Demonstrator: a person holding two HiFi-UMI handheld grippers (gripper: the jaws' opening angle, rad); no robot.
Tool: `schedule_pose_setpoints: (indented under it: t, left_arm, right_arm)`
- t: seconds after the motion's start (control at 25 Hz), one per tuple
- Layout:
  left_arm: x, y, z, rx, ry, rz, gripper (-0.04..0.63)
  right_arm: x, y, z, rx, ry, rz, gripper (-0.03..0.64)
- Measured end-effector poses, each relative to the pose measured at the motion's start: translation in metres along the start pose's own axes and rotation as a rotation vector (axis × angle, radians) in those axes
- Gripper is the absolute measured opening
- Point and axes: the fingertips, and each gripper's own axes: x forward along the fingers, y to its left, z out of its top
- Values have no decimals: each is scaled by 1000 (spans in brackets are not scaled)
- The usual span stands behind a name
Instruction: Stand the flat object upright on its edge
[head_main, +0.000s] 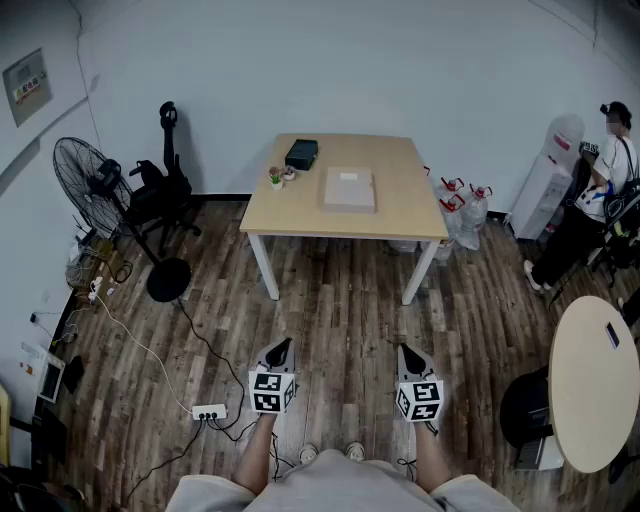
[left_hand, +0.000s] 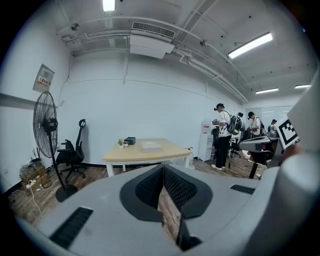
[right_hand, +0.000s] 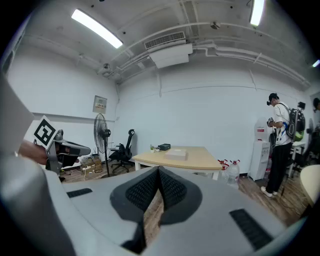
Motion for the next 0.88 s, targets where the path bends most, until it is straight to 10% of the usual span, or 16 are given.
schedule_pose_setpoints:
  t: [0.68, 0.88]
  left_arm:
    - [-4, -8, -2, 3, 11, -37, 23]
    - [-2, -17, -10, -12, 28, -79, 179]
  right_arm:
    - [-7, -3, -4, 38, -19, -29, 2]
    - [-6, 10, -6, 58, -27, 68, 234]
